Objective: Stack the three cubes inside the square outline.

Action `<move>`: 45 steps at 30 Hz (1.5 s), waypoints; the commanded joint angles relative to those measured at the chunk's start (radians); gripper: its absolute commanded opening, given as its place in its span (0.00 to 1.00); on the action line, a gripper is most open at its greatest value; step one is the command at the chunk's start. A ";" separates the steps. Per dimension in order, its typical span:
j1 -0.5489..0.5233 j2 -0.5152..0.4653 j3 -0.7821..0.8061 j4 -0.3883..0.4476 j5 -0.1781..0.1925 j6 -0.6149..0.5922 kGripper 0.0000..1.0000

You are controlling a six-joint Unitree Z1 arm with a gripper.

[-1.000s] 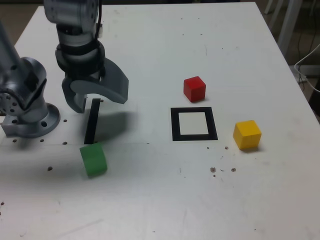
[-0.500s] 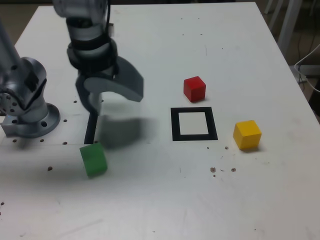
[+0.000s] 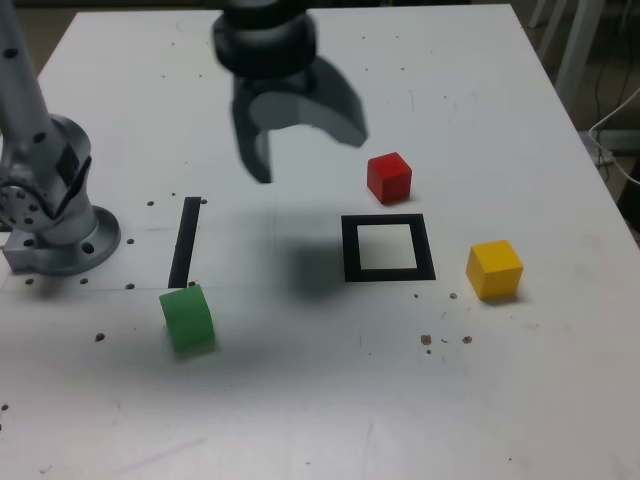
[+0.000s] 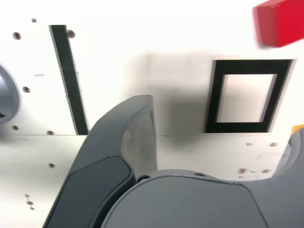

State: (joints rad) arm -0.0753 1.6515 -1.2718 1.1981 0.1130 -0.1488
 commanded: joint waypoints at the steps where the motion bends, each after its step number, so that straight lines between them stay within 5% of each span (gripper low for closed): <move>1: 0.022 0.042 -0.053 0.023 -0.005 0.007 0.99; 15: 0.195 0.255 -0.241 0.045 -0.056 0.002 0.99; 35: 0.247 0.411 -0.236 -0.068 -0.033 0.003 0.96; 45: 0.266 0.424 -0.256 -0.068 -0.028 0.003 0.80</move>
State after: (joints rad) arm 0.1890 2.0790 -1.5234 1.1243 0.0890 -0.1440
